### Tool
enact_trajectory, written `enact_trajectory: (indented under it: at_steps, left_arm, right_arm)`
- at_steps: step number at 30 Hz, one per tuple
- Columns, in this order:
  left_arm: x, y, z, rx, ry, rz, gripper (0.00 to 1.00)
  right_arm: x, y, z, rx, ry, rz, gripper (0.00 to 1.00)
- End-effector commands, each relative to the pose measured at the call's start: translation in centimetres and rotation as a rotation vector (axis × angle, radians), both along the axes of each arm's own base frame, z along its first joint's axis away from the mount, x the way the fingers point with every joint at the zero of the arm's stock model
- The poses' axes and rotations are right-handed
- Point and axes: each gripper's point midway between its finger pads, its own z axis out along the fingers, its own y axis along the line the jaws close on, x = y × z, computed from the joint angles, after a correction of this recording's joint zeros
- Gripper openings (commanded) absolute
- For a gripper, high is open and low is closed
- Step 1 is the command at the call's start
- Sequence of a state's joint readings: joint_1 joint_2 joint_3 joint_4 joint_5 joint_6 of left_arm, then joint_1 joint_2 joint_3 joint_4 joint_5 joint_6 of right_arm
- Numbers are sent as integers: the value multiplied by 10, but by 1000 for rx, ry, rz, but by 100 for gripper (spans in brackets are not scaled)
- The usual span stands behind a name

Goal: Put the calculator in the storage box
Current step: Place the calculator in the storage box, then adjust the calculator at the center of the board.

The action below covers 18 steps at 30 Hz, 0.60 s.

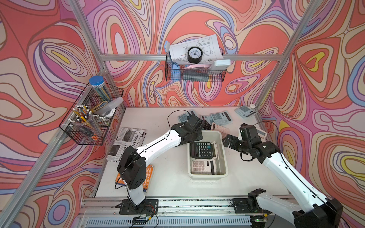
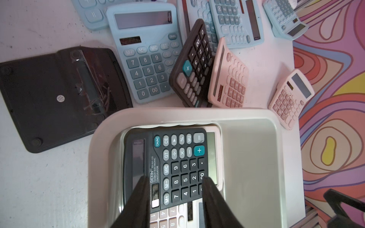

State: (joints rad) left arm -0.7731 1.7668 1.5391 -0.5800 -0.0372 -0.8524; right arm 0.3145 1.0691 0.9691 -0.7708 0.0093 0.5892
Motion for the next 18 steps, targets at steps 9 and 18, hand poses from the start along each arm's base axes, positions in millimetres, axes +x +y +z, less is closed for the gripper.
enact_trajectory:
  at_steps: [9, 18]
  left_arm:
    - [-16, 52, 54, 114, -116, 0, 74]
    - [-33, 101, 33, 10, -36, 15, 98]
  right_arm:
    - [-4, -5, 2, -5, -7, -3, 98]
    - [3, -11, 4, 24, 4, -23, 98]
